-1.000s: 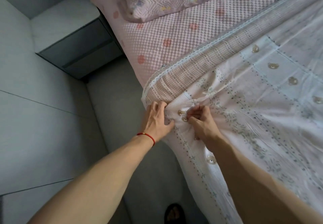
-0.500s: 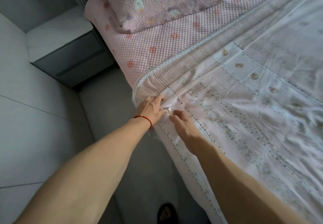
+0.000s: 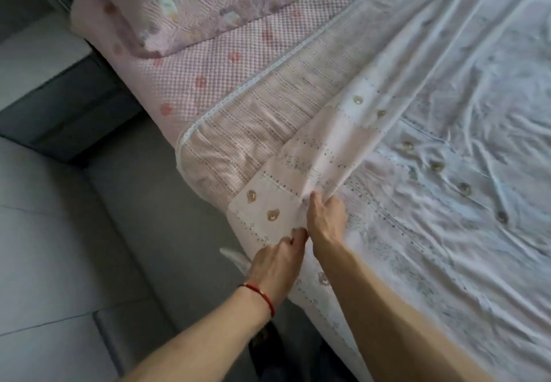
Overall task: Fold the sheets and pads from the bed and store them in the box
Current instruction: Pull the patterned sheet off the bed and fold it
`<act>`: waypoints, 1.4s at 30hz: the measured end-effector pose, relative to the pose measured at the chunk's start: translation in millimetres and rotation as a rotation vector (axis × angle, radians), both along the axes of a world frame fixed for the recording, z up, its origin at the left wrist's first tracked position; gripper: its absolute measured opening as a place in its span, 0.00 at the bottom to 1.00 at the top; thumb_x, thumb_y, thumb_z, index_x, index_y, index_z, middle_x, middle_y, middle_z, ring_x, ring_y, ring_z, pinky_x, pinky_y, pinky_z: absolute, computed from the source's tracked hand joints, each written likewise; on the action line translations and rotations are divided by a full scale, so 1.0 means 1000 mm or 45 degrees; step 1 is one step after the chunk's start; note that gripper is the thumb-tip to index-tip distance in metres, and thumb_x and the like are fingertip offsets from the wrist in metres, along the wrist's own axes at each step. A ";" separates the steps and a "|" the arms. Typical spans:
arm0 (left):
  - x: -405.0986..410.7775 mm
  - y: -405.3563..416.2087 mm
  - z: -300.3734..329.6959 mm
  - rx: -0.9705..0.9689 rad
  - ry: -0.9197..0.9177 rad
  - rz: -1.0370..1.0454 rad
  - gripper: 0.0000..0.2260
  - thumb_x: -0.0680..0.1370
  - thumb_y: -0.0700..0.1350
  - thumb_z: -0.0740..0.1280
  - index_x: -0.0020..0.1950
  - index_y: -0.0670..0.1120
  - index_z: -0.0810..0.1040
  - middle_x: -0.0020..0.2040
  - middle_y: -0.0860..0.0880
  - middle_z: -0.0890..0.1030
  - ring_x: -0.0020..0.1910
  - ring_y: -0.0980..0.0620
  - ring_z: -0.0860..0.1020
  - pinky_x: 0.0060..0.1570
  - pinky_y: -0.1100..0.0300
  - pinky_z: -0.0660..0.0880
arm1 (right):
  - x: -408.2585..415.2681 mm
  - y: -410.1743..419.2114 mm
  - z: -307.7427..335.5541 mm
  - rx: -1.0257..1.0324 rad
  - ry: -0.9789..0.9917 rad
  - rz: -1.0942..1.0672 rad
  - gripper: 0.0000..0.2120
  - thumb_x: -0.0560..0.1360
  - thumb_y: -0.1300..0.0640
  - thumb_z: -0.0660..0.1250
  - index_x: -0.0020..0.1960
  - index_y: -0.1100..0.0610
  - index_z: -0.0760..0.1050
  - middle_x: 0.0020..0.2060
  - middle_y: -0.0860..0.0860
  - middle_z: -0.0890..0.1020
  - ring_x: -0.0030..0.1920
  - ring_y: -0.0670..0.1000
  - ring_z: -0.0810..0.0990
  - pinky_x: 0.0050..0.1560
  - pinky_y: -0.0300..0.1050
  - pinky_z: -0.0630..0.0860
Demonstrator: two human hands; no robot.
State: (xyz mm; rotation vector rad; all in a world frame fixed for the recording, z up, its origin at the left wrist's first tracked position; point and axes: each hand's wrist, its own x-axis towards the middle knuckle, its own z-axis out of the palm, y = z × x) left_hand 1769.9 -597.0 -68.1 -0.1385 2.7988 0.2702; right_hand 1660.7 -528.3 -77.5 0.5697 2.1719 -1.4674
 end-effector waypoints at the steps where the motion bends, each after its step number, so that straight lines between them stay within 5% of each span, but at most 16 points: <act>1: 0.004 0.014 0.002 0.080 0.026 -0.027 0.22 0.72 0.43 0.76 0.61 0.47 0.71 0.36 0.47 0.82 0.29 0.44 0.82 0.24 0.54 0.74 | 0.004 0.020 -0.001 0.017 -0.017 -0.065 0.13 0.79 0.51 0.62 0.48 0.60 0.78 0.41 0.55 0.82 0.44 0.59 0.82 0.44 0.53 0.79; 3: 0.012 0.047 0.011 0.209 -0.023 -0.041 0.19 0.80 0.42 0.67 0.68 0.44 0.64 0.43 0.41 0.84 0.38 0.37 0.83 0.34 0.48 0.78 | 0.020 0.063 -0.001 -0.025 -0.035 -0.149 0.12 0.79 0.51 0.64 0.44 0.57 0.80 0.40 0.55 0.84 0.42 0.59 0.84 0.46 0.59 0.83; 7: 0.033 0.114 0.018 0.168 -0.152 -0.289 0.26 0.66 0.43 0.78 0.59 0.44 0.69 0.28 0.44 0.79 0.22 0.46 0.79 0.19 0.58 0.70 | 0.063 0.160 0.017 -0.155 -0.096 -0.202 0.10 0.81 0.51 0.67 0.47 0.55 0.83 0.41 0.55 0.86 0.43 0.58 0.85 0.48 0.64 0.83; 11: 0.050 0.191 0.039 0.440 -0.264 -0.312 0.19 0.82 0.45 0.62 0.71 0.44 0.64 0.51 0.40 0.83 0.48 0.37 0.83 0.46 0.46 0.77 | 0.100 0.241 0.042 -0.142 -0.025 -0.275 0.06 0.81 0.54 0.69 0.50 0.52 0.84 0.43 0.53 0.87 0.45 0.58 0.86 0.49 0.62 0.84; 15: 0.061 0.253 0.046 0.683 -0.605 -0.258 0.22 0.80 0.43 0.62 0.74 0.46 0.64 0.56 0.38 0.82 0.55 0.37 0.80 0.55 0.49 0.77 | 0.133 0.302 0.046 0.004 -0.020 -0.396 0.08 0.80 0.55 0.69 0.46 0.55 0.84 0.39 0.57 0.85 0.42 0.62 0.83 0.42 0.63 0.81; 19: 0.069 0.268 0.053 0.610 -1.054 -0.430 0.12 0.80 0.42 0.64 0.62 0.44 0.77 0.61 0.40 0.80 0.61 0.39 0.78 0.61 0.52 0.75 | 0.179 0.345 0.016 0.348 -0.169 -0.217 0.10 0.79 0.58 0.68 0.39 0.52 0.82 0.31 0.48 0.84 0.32 0.45 0.82 0.33 0.40 0.76; 22: 0.062 0.254 0.068 0.537 -0.943 -0.303 0.10 0.81 0.43 0.62 0.60 0.45 0.78 0.60 0.42 0.80 0.60 0.42 0.78 0.59 0.55 0.73 | 0.221 0.356 -0.005 0.370 -0.457 -0.038 0.12 0.80 0.58 0.67 0.38 0.55 0.82 0.30 0.50 0.84 0.33 0.48 0.84 0.42 0.46 0.82; 25: 0.043 0.238 0.098 0.484 -0.774 -0.226 0.09 0.81 0.46 0.62 0.59 0.46 0.77 0.57 0.43 0.81 0.56 0.44 0.78 0.56 0.55 0.74 | 0.249 0.365 0.010 0.156 -0.523 -0.191 0.10 0.83 0.59 0.64 0.46 0.59 0.80 0.38 0.55 0.84 0.36 0.53 0.84 0.41 0.50 0.83; 32: 0.022 0.244 0.166 0.585 -0.672 -0.069 0.05 0.78 0.43 0.62 0.50 0.49 0.78 0.50 0.46 0.82 0.48 0.48 0.80 0.46 0.55 0.79 | 0.308 0.398 0.150 0.009 -0.291 -0.449 0.05 0.82 0.62 0.64 0.52 0.58 0.78 0.44 0.58 0.84 0.38 0.52 0.83 0.39 0.44 0.78; 35: 0.032 0.283 0.194 0.682 -0.688 -0.192 0.05 0.78 0.43 0.62 0.49 0.51 0.76 0.48 0.47 0.82 0.48 0.47 0.81 0.53 0.48 0.81 | 0.329 0.421 0.208 0.043 -0.194 -0.555 0.06 0.82 0.63 0.64 0.53 0.58 0.80 0.43 0.58 0.86 0.38 0.53 0.84 0.39 0.43 0.81; 42: 0.049 0.388 0.278 0.883 -0.359 -0.482 0.07 0.81 0.42 0.63 0.57 0.48 0.77 0.45 0.51 0.81 0.45 0.51 0.81 0.49 0.53 0.81 | 0.311 0.490 0.273 0.078 0.145 -0.644 0.07 0.83 0.62 0.64 0.54 0.58 0.81 0.43 0.55 0.87 0.41 0.54 0.87 0.43 0.46 0.83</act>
